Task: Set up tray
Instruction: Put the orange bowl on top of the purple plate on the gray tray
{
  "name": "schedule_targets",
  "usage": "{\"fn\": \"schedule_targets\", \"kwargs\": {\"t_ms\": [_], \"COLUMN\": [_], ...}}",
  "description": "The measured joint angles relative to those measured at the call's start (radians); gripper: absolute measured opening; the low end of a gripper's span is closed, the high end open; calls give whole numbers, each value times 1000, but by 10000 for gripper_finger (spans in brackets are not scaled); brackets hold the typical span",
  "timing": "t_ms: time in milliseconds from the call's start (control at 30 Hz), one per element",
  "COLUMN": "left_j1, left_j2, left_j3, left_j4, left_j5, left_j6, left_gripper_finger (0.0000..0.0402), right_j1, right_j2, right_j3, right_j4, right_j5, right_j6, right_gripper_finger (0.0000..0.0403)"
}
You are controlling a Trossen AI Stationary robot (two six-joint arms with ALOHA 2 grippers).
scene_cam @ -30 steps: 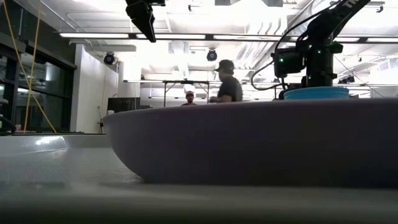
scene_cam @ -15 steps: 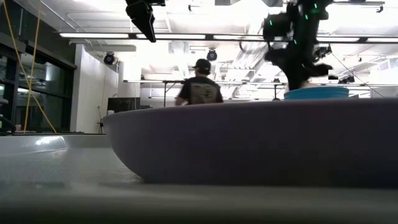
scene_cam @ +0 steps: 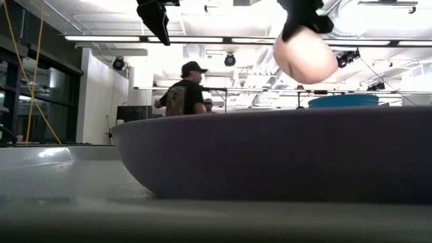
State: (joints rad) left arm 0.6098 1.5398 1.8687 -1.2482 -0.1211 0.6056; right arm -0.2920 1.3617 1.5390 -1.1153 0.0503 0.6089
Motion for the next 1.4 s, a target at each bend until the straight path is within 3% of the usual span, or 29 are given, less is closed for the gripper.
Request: {"fn": "schedule_targets", "kwargs": {"t_ms": [267,800,1233,1400], "left_j1": [0,-1,-1,0], "left_j2": [0,0,0,0], "left_j3": [0,0,0,0], "left_j4": [-11,56,97,96], "left_j5": [0,35,89,100], "left_j6": [-25,-161,-184,-157], "left_gripper_finger": [294,294,294,294], "right_j1": [170,520,720,777], "right_j2": [22,203,229,285], "right_j3": [18,18,18,18], "right_j4": [51,161,502,495], "right_j5": [-8,-118,-131,-123], "right_j6": [22,58,194,287], "right_gripper_finger": [0,0,0,0]}}
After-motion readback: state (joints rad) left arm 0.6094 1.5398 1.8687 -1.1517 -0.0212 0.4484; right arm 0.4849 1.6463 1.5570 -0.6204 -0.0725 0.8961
